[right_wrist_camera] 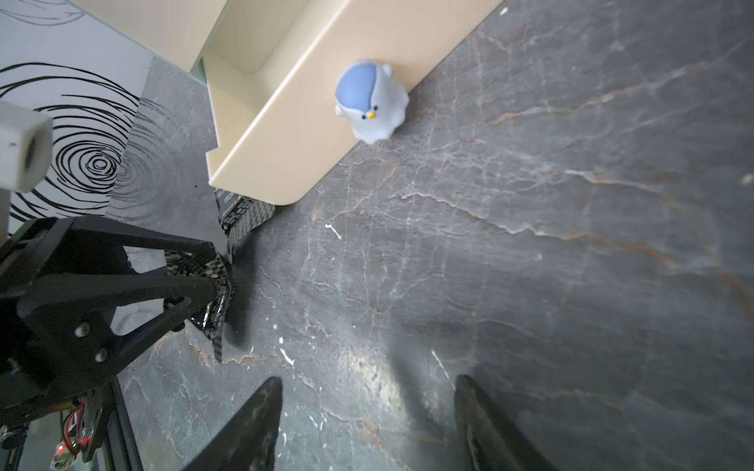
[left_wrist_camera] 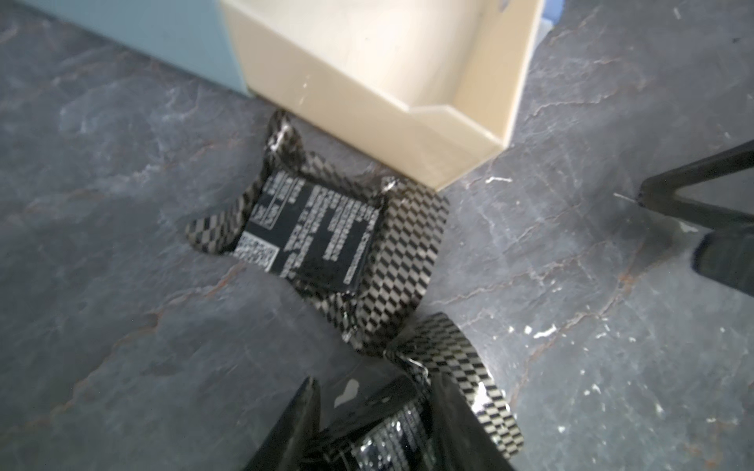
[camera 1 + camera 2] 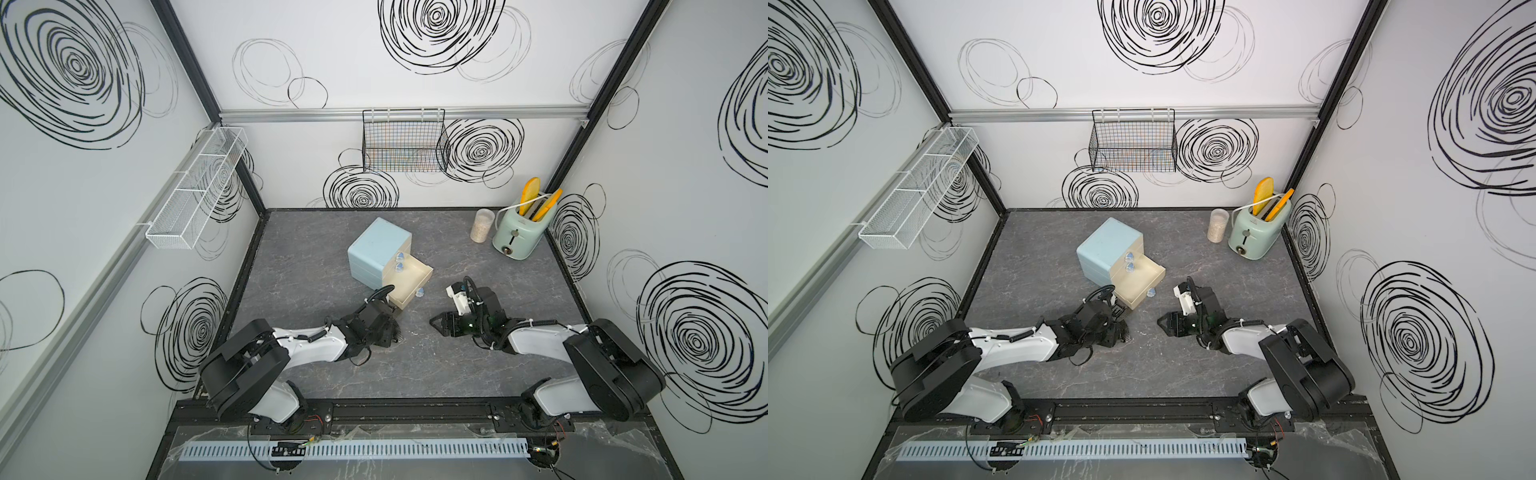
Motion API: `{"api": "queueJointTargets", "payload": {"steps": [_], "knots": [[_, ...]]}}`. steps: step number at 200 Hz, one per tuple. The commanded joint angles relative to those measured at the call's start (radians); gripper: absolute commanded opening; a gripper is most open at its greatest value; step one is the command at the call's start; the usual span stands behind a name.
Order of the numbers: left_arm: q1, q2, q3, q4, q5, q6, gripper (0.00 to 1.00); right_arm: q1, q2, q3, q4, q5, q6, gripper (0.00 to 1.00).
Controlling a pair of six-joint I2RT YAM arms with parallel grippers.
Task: Place the cookies into the drawer by color
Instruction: Pick up the cookie at the center of the board.
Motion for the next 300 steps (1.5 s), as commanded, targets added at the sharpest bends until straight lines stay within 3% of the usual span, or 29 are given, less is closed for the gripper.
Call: {"api": "queueJointTargets", "payload": {"steps": [1, 45, 131, 160, 225, 300], "knots": [[-0.002, 0.022, -0.009, -0.010, 0.047, 0.004, 0.37, 0.009, 0.020, 0.002, 0.027, -0.057, 0.010, 0.69], [0.026, -0.027, -0.049, 0.072, 0.142, -0.005, 0.22, 0.036, 0.083, 0.037, 0.062, -0.177, 0.017, 0.64], [0.080, -0.054, -0.083, 0.149, 0.297, -0.025, 0.08, 0.060, 0.099, 0.045, 0.076, -0.193, 0.022, 0.62], [0.098, -0.123, -0.099, 0.182, 0.343, -0.051, 0.07, 0.058, 0.112, 0.047, 0.097, -0.240, 0.030, 0.63], [0.114, -0.252, -0.117, 0.174, 0.318, -0.049, 0.09, 0.063, 0.120, 0.046, 0.205, -0.407, 0.116, 0.60], [0.113, -0.292, -0.114, 0.168, 0.285, 0.000, 0.09, 0.103, 0.023, 0.081, 0.147, -0.381, 0.164, 0.61]]}}
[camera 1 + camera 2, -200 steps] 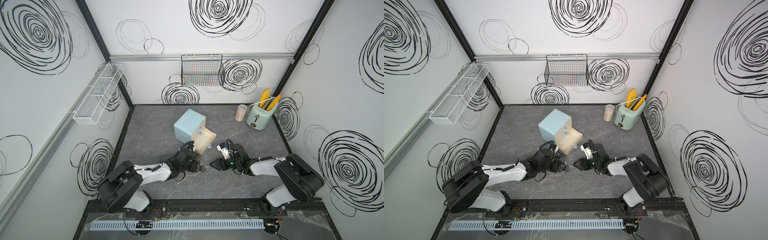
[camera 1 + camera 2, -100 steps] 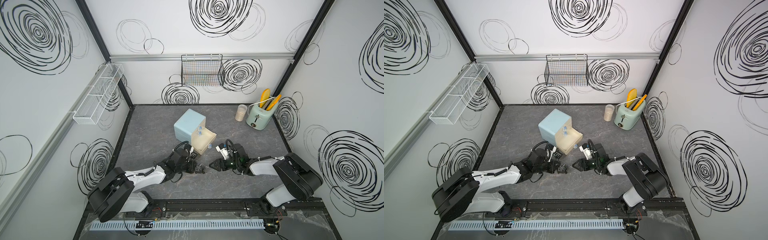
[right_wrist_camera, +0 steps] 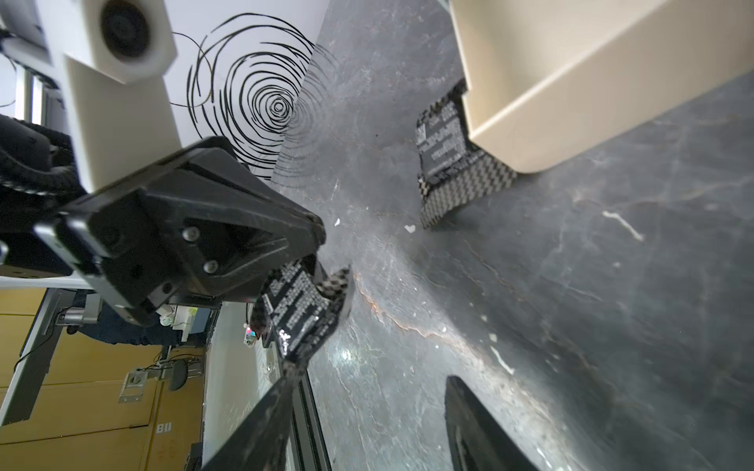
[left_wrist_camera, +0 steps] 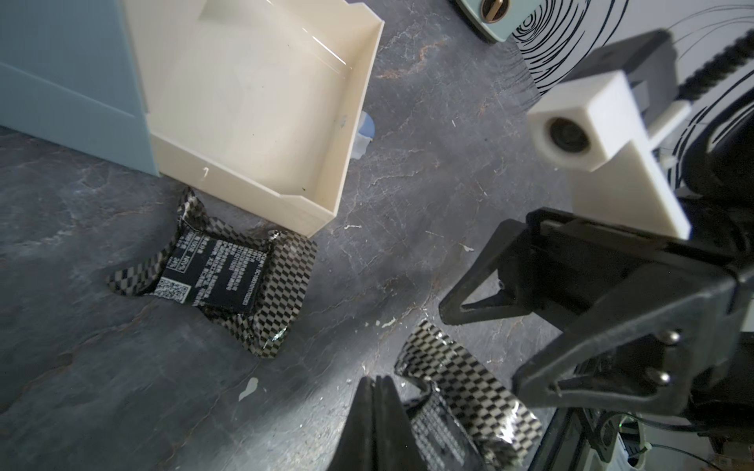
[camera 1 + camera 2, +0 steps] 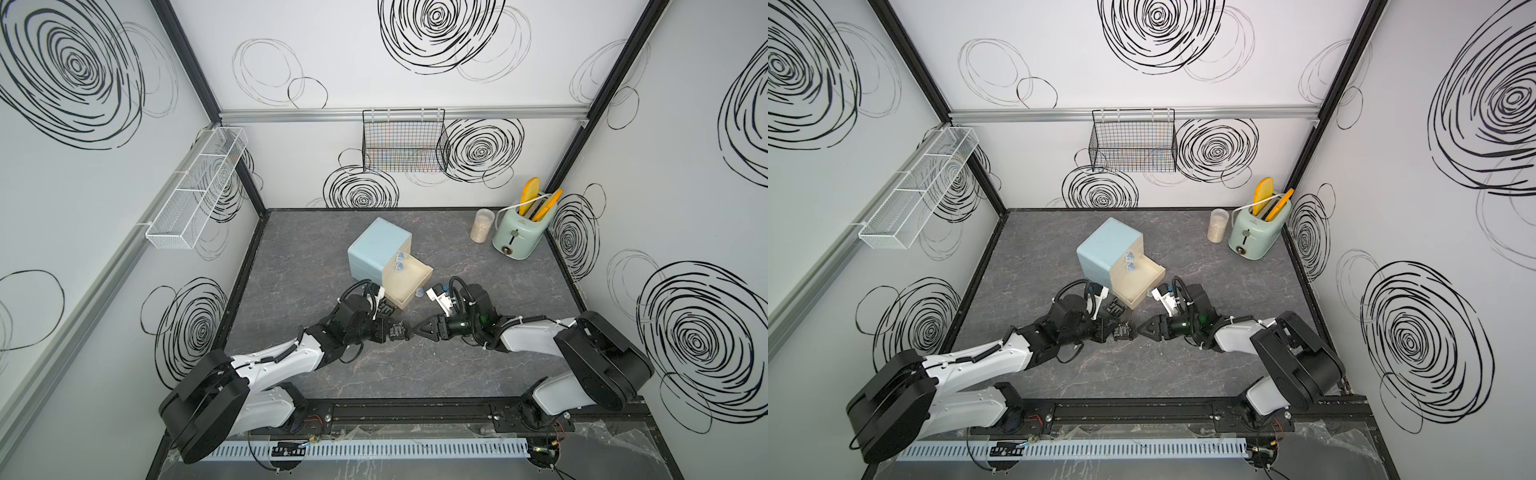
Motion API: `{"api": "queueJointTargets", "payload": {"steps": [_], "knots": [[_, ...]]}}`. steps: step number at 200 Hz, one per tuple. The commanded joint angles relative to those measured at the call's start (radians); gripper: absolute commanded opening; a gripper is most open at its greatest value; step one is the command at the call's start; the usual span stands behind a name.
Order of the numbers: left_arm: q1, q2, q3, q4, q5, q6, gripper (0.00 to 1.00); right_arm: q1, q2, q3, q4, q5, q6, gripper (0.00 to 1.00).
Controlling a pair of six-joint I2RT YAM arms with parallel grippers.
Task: Place the cookies into the drawer by color
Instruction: Pick up the cookie at the center of the board.
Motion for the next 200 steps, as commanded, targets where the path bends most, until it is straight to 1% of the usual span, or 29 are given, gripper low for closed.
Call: {"api": "queueJointTargets", "payload": {"steps": [1, 31, 61, 96, 123, 139, 151, 200], "knots": [[0.006, -0.032, -0.011, 0.036, -0.022, 0.022, 0.09, 0.014, -0.031, 0.029, -0.006, -0.002, 0.036, 0.61], [0.000, -0.050, -0.016, 0.045, -0.026, 0.035, 0.09, 0.024, -0.021, 0.035, 0.016, -0.015, 0.066, 0.57], [-0.003, -0.061, -0.017, 0.037, -0.032, 0.050, 0.09, 0.030, -0.021, 0.042, 0.019, 0.003, 0.078, 0.56], [-0.016, -0.070, -0.017, 0.033, -0.052, 0.071, 0.09, 0.041, -0.018, 0.059, 0.010, 0.014, 0.077, 0.62], [-0.029, -0.076, -0.011, 0.020, -0.075, 0.087, 0.09, 0.051, -0.009, 0.071, 0.003, 0.024, 0.063, 0.63], [-0.033, -0.080, -0.008, 0.008, -0.086, 0.097, 0.09, 0.050, -0.011, 0.087, -0.040, 0.051, 0.040, 0.66], [-0.037, -0.083, -0.009, 0.006, -0.089, 0.099, 0.09, 0.050, -0.010, 0.101, -0.064, 0.059, 0.033, 0.66], [-0.040, -0.091, -0.008, 0.012, -0.097, 0.107, 0.09, 0.058, 0.011, 0.125, -0.056, 0.034, 0.039, 0.64]]}}
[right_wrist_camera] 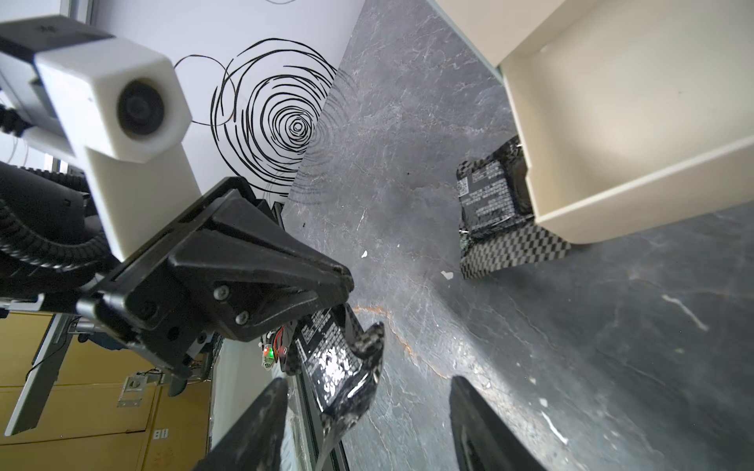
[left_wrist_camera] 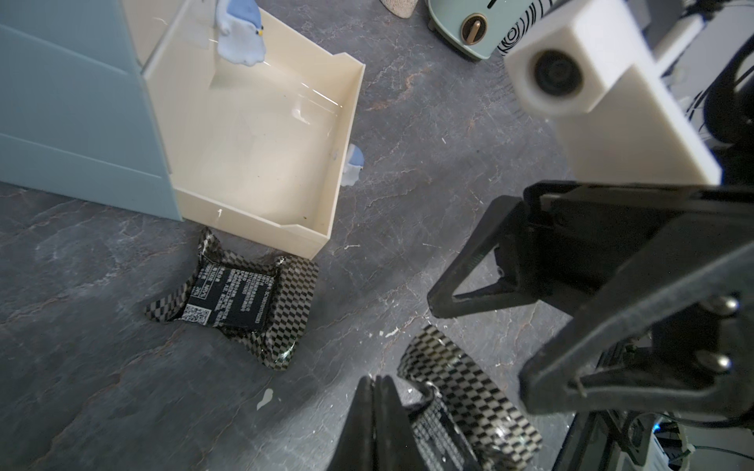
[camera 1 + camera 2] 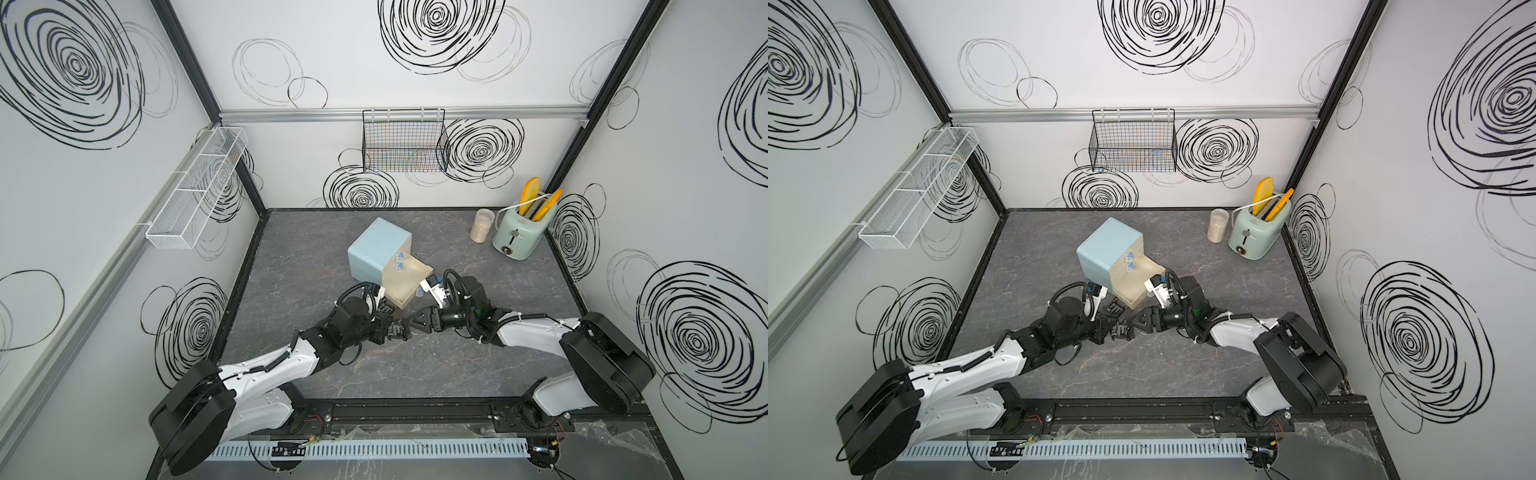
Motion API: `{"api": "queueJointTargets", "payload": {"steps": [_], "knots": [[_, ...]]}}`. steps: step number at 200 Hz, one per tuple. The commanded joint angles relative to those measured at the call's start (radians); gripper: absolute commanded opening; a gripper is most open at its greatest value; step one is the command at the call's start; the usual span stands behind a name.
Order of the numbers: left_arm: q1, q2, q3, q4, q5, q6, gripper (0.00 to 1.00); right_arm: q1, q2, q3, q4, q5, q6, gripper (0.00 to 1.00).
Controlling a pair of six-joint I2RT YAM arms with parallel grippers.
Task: Place the cookies into the drawer by color
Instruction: Pick up the cookie at the center of the board.
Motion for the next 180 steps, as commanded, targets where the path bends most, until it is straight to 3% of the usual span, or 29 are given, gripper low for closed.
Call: {"api": "queueJointTargets", "payload": {"steps": [1, 30, 62, 99, 113, 152, 180], "knots": [[-0.006, -0.017, 0.002, 0.027, -0.017, 0.019, 0.09, 0.013, 0.018, 0.025, -0.015, -0.005, -0.007, 0.64], [-0.009, -0.021, 0.002, 0.033, -0.018, 0.016, 0.09, 0.018, 0.032, 0.034, -0.020, -0.010, -0.005, 0.56], [-0.010, -0.039, 0.000, 0.043, -0.039, 0.015, 0.10, 0.035, 0.070, 0.051, -0.015, -0.049, 0.006, 0.29], [-0.010, -0.052, -0.003, 0.047, -0.060, 0.010, 0.12, 0.051, 0.088, 0.042, 0.036, -0.068, 0.038, 0.07], [-0.011, -0.057, -0.003, 0.040, -0.070, 0.009, 0.19, 0.051, 0.085, 0.043, 0.037, -0.067, 0.042, 0.00], [-0.008, -0.105, 0.005, -0.006, -0.097, 0.015, 0.51, 0.045, 0.052, 0.053, -0.002, -0.029, 0.020, 0.00], [0.017, -0.179, 0.055, -0.109, -0.108, 0.042, 0.67, 0.017, 0.031, 0.092, -0.085, -0.019, -0.034, 0.00]]}}
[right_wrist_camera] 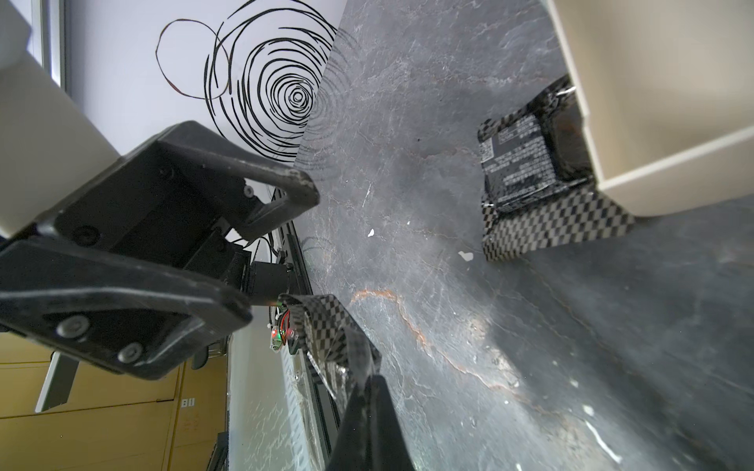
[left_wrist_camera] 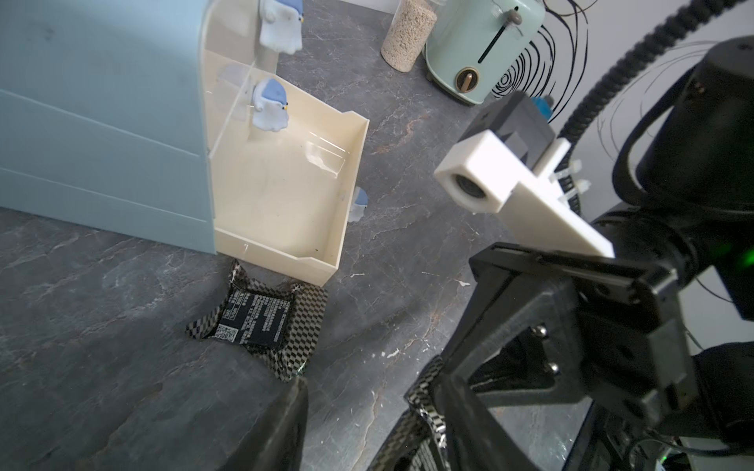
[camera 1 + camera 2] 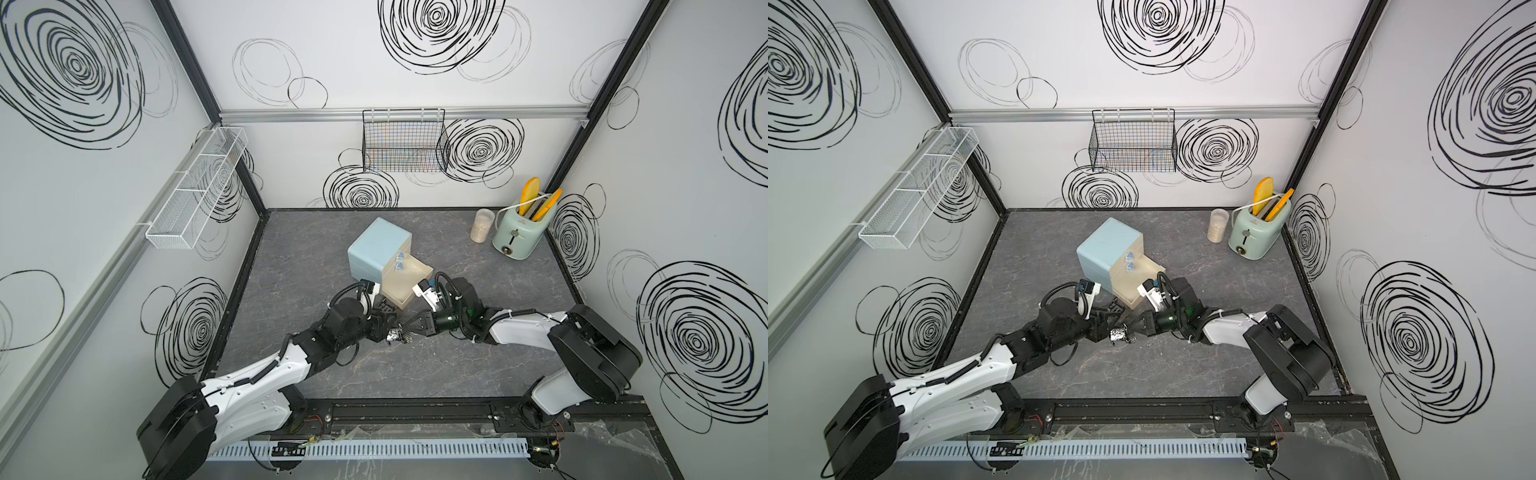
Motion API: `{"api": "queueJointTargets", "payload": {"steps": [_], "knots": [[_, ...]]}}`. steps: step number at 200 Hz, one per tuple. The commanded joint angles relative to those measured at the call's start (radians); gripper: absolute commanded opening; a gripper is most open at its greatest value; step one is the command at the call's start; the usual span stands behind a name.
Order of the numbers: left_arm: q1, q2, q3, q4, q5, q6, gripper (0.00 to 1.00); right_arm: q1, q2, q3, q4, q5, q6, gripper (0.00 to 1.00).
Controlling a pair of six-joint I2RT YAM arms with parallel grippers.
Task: Place the cookies into the drawer by color
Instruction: Pick up the cookie at the center of the board.
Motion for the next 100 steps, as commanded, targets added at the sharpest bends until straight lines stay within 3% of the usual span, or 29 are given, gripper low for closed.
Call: {"api": "queueJointTargets", "payload": {"steps": [1, 29, 100], "knots": [[0.022, -0.063, 0.057, -0.069, -0.029, 0.027, 0.67, -0.020, -0.038, 0.054, -0.064, 0.012, -0.048, 0.00], [0.092, -0.118, 0.155, -0.220, -0.011, 0.069, 0.77, -0.061, -0.060, 0.104, -0.159, 0.036, -0.108, 0.00], [0.366, -0.119, 0.417, -0.513, 0.150, 0.228, 0.80, -0.168, 0.021, 0.342, -0.453, 0.089, -0.327, 0.00]]}}
